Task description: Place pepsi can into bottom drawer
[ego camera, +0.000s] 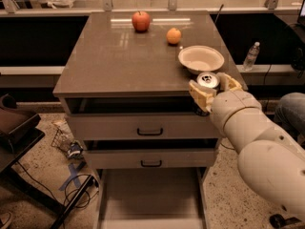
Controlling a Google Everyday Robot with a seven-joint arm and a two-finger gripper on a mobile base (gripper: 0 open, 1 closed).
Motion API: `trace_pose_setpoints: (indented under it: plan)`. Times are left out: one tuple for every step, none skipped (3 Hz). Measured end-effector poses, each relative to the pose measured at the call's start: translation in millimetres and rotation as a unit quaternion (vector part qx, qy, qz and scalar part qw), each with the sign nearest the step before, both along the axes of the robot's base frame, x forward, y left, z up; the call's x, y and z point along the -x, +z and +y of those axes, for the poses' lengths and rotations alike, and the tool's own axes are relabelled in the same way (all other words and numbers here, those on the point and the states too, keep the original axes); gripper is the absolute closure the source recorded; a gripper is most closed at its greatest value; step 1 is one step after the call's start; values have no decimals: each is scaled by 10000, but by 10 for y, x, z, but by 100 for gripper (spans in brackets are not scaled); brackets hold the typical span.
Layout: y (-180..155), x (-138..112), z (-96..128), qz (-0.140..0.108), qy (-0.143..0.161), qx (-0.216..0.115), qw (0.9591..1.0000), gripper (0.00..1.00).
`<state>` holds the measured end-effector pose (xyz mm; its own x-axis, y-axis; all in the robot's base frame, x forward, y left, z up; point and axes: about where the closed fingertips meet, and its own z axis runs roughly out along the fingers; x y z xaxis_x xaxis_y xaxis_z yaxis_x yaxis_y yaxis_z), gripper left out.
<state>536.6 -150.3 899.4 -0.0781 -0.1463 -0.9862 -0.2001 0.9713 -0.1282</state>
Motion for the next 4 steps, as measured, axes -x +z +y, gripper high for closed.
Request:
trace_pose_setpoints:
  plan:
    - [-6, 5, -2, 15, -1, 16, 10000, 100]
    - [-584, 201, -103, 336, -2, -54, 9994, 100]
    - [-1393, 565, -217, 637, 93, -212, 9977, 100]
    - [-1943, 760, -271, 737, 180, -440, 9961, 100]
